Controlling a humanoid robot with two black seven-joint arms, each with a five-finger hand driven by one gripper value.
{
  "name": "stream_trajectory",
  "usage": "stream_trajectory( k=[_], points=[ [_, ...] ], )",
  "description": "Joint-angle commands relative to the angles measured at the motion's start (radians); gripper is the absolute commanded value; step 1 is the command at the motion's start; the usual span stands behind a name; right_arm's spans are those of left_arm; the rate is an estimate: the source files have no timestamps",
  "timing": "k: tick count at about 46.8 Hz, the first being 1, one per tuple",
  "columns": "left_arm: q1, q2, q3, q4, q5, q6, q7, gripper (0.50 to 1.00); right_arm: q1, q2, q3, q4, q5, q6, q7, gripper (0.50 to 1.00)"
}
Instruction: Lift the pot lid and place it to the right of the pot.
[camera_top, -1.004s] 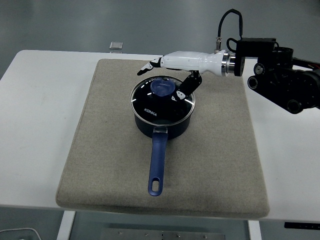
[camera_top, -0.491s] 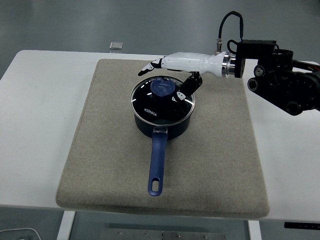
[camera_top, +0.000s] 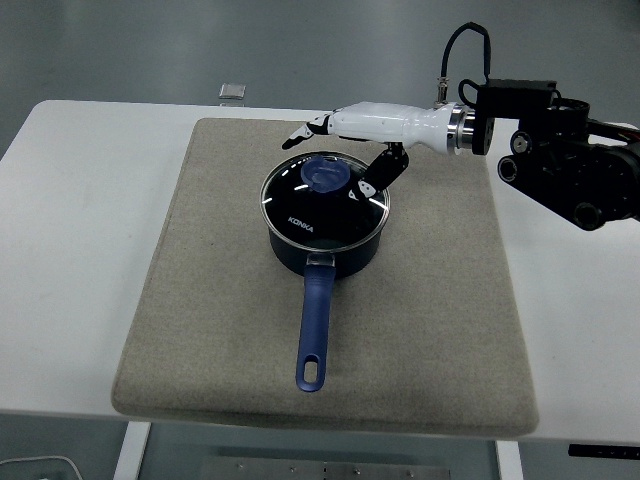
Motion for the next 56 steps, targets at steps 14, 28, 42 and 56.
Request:
stream_trajectory(
  k=[14,28,42,56],
  points=[
    [0.000,0.000,-0.001,0.000,0.000,0.000,0.000,1.000,0.000,0.000,0.000,0.000,-0.001,0.002,0.000,0.893],
    [0.000,0.000,0.001,0.000,0.001,0.000,0.000,1.000,-0.011,0.000,0.000,0.002,-0.002,0.001,0.000,0.893],
    [0.000,0.000,0.001,0.000,0.000,0.000,0.000,1.000,-0.014,0.008,0.000,0.000,-0.002,-0.001,0.000,0.887],
    [0.000,0.000,0.001,0.000,0.000,0.000,0.000,1.000,-0.019,0.009,0.001,0.000,-0.002,-0.001,0.000,0.846]
  ],
)
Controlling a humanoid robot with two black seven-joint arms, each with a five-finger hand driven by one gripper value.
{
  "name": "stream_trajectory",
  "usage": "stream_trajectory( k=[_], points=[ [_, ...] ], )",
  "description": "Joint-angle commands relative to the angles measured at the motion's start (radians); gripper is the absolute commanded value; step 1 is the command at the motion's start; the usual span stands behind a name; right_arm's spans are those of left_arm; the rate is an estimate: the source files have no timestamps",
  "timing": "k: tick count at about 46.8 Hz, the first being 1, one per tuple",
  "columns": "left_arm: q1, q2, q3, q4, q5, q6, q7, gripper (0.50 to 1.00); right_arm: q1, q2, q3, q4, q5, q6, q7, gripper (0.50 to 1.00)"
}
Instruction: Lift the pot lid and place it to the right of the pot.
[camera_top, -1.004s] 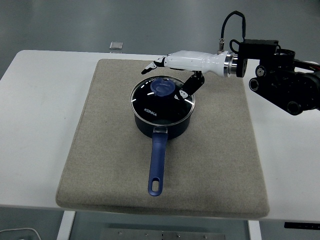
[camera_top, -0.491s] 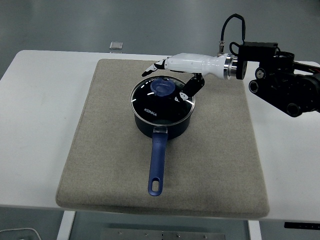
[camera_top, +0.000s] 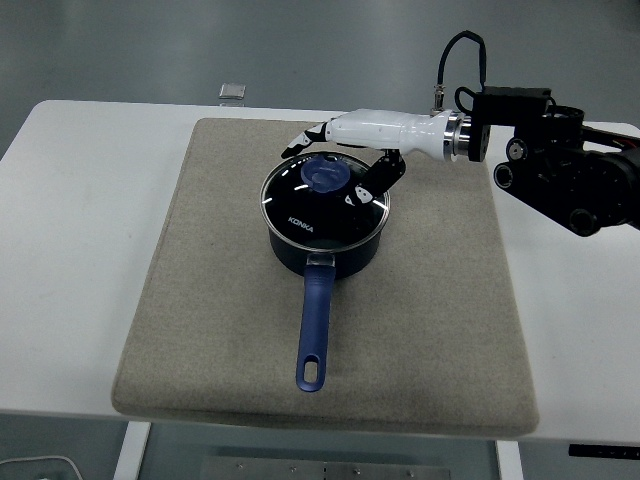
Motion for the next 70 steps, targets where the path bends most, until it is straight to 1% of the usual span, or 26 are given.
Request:
stream_trajectory(
  k=[1,5,11,13,16,18,20,23,25,26,47,70],
  points=[
    [0.000,0.000,0.000,0.000,0.000,0.000,0.000,1.000,-0.001,0.000,0.000,0.000,0.000,0.000,0.000,0.834],
    [0.000,0.000,0.000,0.000,0.000,0.000,0.000,1.000,-0.003,0.000,0.001,0.000,0.000,0.000,0.000,0.819],
    [0.000,0.000,-0.001,0.000,0.000,0.000,0.000,1.000,-0.006,0.000,0.001,-0.002,0.000,-0.001,0.000,0.785],
    [0.000,0.000,0.000,0.000,0.000,0.000,0.000,1.000,-0.006,0.000,0.001,0.000,0.000,0.000,0.000,0.762],
    [0.000,0.000,0.000,0.000,0.000,0.000,0.000,1.000,-0.006,0.006,0.001,-0.002,0.000,0.000,0.000,0.750],
    [0.000,0.000,0.000,0.000,0.000,0.000,0.000,1.000,-0.006,0.006,0.001,-0.002,0.000,0.000,0.000,0.713],
    [0.000,0.000,-0.001,0.000,0.000,0.000,0.000,1.000,-0.006,0.006,0.001,-0.002,0.000,0.002,0.000,0.658],
    [0.000,0.000,0.000,0.000,0.000,0.000,0.000,1.000,-0.006,0.008,0.001,0.000,0.000,0.003,0.000,0.591],
    [0.000,0.000,-0.001,0.000,0.000,0.000,0.000,1.000,-0.006,0.011,0.001,0.000,0.000,0.008,0.000,0.505],
    [0.000,0.000,0.000,0.000,0.002,0.000,0.000,1.000,-0.004,0.014,0.001,0.000,0.000,0.009,0.000,0.500],
    [0.000,0.000,0.000,0.000,0.000,0.000,0.000,1.000,0.002,0.048,0.001,0.000,0.000,0.011,0.000,0.500],
    [0.000,0.000,-0.001,0.000,0.000,0.000,0.000,1.000,0.022,0.048,0.001,0.000,0.001,0.012,0.000,0.500]
  ],
)
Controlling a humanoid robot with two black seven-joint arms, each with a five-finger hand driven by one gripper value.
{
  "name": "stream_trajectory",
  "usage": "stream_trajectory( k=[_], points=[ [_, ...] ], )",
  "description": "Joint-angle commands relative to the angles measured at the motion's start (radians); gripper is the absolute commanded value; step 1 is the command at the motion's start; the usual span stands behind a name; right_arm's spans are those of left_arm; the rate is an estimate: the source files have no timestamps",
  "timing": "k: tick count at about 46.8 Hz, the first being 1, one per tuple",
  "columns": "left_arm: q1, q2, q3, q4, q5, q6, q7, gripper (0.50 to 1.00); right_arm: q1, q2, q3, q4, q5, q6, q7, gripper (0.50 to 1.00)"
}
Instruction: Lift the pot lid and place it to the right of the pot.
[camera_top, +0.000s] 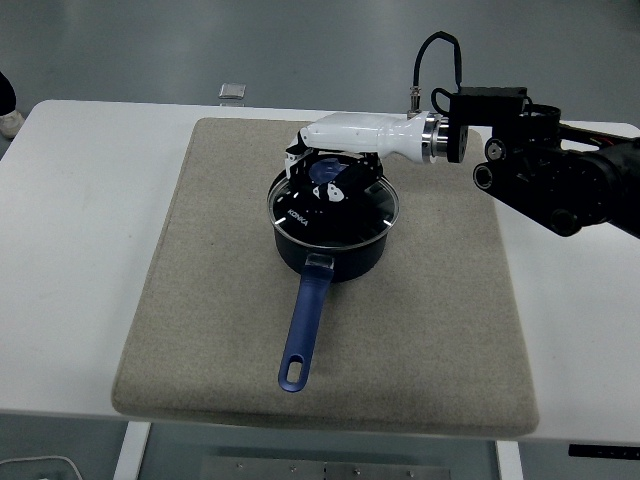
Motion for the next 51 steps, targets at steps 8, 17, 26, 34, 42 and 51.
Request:
stream_trajectory(
  k=[8,17,26,34,42,51],
  points=[
    [0.000,0.000,0.000,0.000,0.000,0.000,0.000,1.000,0.017,0.002,0.000,0.000,0.003,0.002,0.000,0.500],
    [0.000,0.000,-0.001,0.000,0.000,0.000,0.000,1.000,0.028,0.002,0.002,0.000,0.005,0.007,0.000,0.500],
    [0.000,0.000,-0.001,0.000,0.000,0.000,0.000,1.000,0.034,0.002,0.002,-0.002,0.005,0.008,0.000,0.500],
    [0.000,0.000,0.000,0.000,0.000,0.000,0.000,1.000,0.035,0.002,0.004,-0.005,0.006,0.008,0.000,0.500],
    [0.000,0.000,0.000,0.000,0.000,0.000,0.000,1.000,0.060,0.000,0.005,-0.008,0.012,0.011,0.000,0.500],
    [0.000,0.000,-0.001,0.000,0.000,0.000,0.000,1.000,0.065,0.000,0.007,-0.015,0.015,0.013,0.000,0.500]
  ],
)
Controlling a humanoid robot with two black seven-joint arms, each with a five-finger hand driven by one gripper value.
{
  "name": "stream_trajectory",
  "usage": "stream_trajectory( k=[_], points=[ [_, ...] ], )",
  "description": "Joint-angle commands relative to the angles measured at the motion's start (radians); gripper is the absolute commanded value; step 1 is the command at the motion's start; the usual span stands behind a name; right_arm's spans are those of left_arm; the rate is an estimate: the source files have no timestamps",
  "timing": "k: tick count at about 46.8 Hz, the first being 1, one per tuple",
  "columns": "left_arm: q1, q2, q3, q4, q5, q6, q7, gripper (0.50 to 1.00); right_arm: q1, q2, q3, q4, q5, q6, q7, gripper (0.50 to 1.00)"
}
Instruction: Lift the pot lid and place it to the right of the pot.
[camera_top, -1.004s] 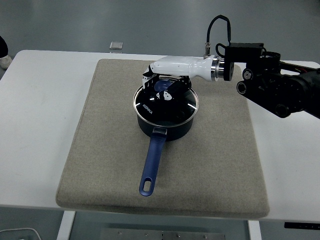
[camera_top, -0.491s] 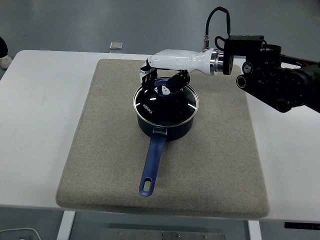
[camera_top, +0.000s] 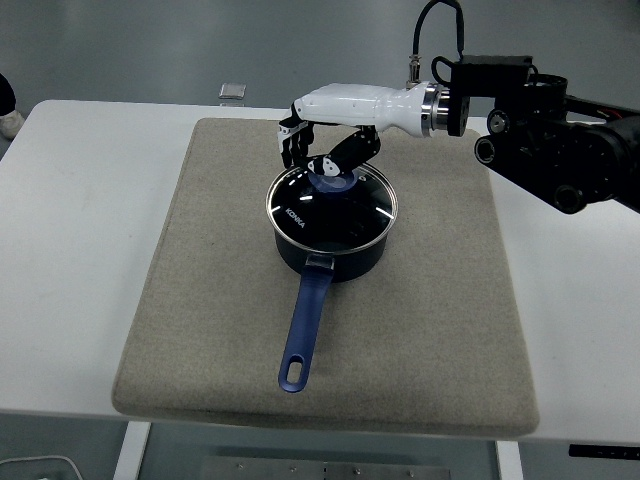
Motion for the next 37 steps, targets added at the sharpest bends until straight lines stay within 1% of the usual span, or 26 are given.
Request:
stream_trajectory(
  k=[1,8,17,22,23,24,25,27,31,32,33,35,36,37],
  points=[
    [0.000,0.000,-0.001,0.000,0.000,0.000,0.000,1.000,0.002,-0.001,0.001,-0.007,0.002,0.000,0.000,0.500],
    [0.000,0.000,-0.001,0.000,0.000,0.000,0.000,1.000,0.003,-0.001,0.001,-0.010,0.005,0.000,0.000,0.500],
    [0.000,0.000,0.001,0.000,0.000,0.000,0.000,1.000,-0.023,0.002,0.003,-0.010,0.006,0.000,0.000,0.500],
    [0.000,0.000,0.001,0.000,0.000,0.000,0.000,1.000,-0.015,-0.005,0.009,-0.010,0.006,0.015,0.000,0.500],
    [0.000,0.000,-0.001,0.000,0.000,0.000,0.000,1.000,-0.013,-0.006,0.010,-0.009,0.008,0.025,0.000,0.537],
    [0.000,0.000,0.001,0.000,0.000,0.000,0.000,1.000,-0.012,-0.006,0.013,-0.009,0.006,0.034,0.000,0.561],
    [0.000,0.000,0.001,0.000,0.000,0.000,0.000,1.000,-0.009,-0.008,0.015,-0.009,0.006,0.043,0.000,0.570],
    [0.000,0.000,0.001,0.000,0.000,0.000,0.000,1.000,-0.006,-0.009,0.015,-0.009,0.006,0.052,0.000,0.570],
    [0.000,0.000,-0.001,0.000,0.000,0.000,0.000,1.000,-0.004,-0.011,0.015,-0.009,0.006,0.055,0.000,0.578],
    [0.000,0.000,0.001,0.000,0.000,0.000,0.000,1.000,-0.003,-0.011,0.015,-0.009,0.006,0.055,0.000,0.592],
    [0.000,0.000,0.001,0.000,0.000,0.000,0.000,1.000,-0.004,-0.011,0.015,-0.009,0.006,0.055,0.000,0.639],
    [0.000,0.000,0.001,0.000,0.000,0.000,0.000,1.000,-0.004,-0.011,0.013,-0.009,0.005,0.057,0.000,0.837],
    [0.000,0.000,0.001,0.000,0.001,0.000,0.000,1.000,-0.004,-0.011,0.013,-0.009,0.005,0.057,0.000,0.876],
    [0.000,0.000,0.001,0.000,0.000,0.000,0.000,1.000,-0.004,-0.011,0.013,-0.009,0.005,0.057,0.000,0.879]
  ],
)
